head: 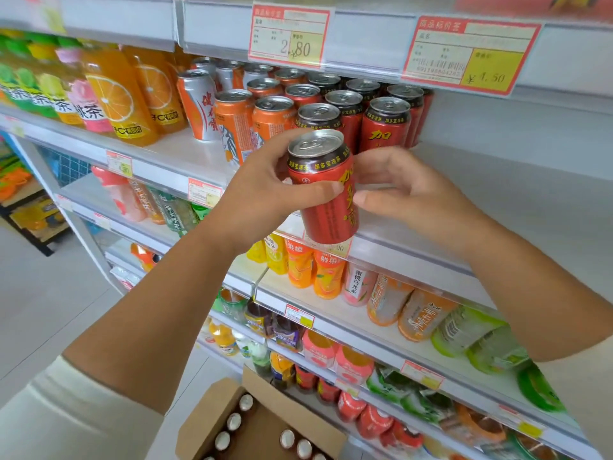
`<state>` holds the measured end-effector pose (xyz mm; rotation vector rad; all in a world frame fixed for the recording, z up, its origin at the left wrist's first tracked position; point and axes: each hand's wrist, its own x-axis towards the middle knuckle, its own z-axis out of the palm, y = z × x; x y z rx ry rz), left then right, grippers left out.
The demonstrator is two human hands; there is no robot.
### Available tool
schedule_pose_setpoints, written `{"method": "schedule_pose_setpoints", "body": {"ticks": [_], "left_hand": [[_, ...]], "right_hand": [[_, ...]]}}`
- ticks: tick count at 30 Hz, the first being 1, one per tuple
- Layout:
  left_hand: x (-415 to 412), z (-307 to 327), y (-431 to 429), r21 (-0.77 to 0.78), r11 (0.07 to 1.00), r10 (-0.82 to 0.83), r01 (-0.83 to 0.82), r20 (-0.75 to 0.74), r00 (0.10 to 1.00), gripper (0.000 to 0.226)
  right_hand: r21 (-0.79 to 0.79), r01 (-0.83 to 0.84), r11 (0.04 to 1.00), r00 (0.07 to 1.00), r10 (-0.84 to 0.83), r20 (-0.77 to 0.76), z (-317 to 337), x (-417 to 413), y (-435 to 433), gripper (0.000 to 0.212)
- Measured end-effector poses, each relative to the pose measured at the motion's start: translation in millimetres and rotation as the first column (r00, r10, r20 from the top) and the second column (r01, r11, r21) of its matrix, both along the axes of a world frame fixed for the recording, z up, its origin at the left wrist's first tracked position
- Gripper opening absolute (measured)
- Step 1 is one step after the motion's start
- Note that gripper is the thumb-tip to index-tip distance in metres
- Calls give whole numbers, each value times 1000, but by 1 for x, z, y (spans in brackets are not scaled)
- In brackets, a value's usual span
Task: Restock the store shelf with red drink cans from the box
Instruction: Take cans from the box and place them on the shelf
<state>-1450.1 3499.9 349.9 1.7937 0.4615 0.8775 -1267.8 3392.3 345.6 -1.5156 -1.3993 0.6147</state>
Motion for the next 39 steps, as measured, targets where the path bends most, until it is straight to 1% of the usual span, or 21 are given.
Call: {"method": "schedule_pose_setpoints", "body": {"ticks": [1, 2, 4, 5, 8, 10, 11, 13, 15, 17, 19, 21, 25, 28, 31, 35, 39], "left_hand": [[3, 3, 1, 3, 1000, -16, 16, 2, 1000, 61], [8, 5, 2, 8, 1000, -24, 24, 0, 1000, 64], [16, 9, 4, 29, 999, -22, 23, -21, 1000, 71], [20, 11, 5, 34, 999, -35, 36, -31, 999, 72], [32, 12, 2, 9, 995, -102, 102, -34, 994, 74], [38, 9, 0, -1, 992, -125, 125, -24, 992, 74], [39, 5, 0, 21, 993, -113, 113, -29, 993, 72], [35, -6, 3, 108, 994, 4, 6, -90, 996, 68], [24, -19, 9, 225, 966, 174, -127, -203, 964, 60], [14, -36, 16, 388, 911, 278, -139, -329, 903, 50], [7, -51, 22, 532, 841, 341, -98, -381, 859, 46], [4, -62, 25, 592, 797, 377, -119, -334, 864, 43], [7, -79, 28, 624, 759, 393, -186, -211, 895, 40], [8, -85, 28, 614, 763, 380, -201, -175, 908, 40], [8, -87, 29, 590, 782, 359, -200, -165, 918, 41], [8, -88, 29, 580, 791, 343, -196, -156, 926, 41], [10, -89, 29, 578, 790, 334, -204, -127, 934, 42]], "right_hand": [[-29, -91, 995, 995, 90, -43, -1, -3, -4, 55], [-28, -120, 992, 990, 117, -82, -4, -4, -4, 63], [2, -82, 997, 989, 82, -122, -8, 0, -1, 75], [12, -57, 998, 990, 58, -127, -8, 2, 0, 76], [34, 54, 998, 993, -50, -106, -10, 6, 0, 71], [72, 190, 979, 979, -184, -85, -12, 7, -1, 64], [90, 258, 962, 966, -253, -63, -12, 7, -1, 61], [103, 358, 928, 933, -359, -15, -12, 6, 2, 59], [84, 414, 906, 907, -419, 41, -11, 6, 8, 61], [55, 443, 895, 892, -446, 75, -13, 4, 14, 64], [49, 466, 883, 878, -468, 95, -17, 1, 21, 67], [64, 491, 869, 860, -495, 122, -19, -3, 28, 69], [97, 508, 856, 841, -517, 160, -24, -3, 42, 80], [93, 516, 852, 837, -524, 155, -28, 2, 48, 84], [52, 495, 867, 857, -497, 137, -27, 7, 49, 86], [7, 460, 888, 879, -456, 136, -32, 14, 44, 74], [29, 460, 887, 875, -459, 152, -34, 16, 47, 72]]}}
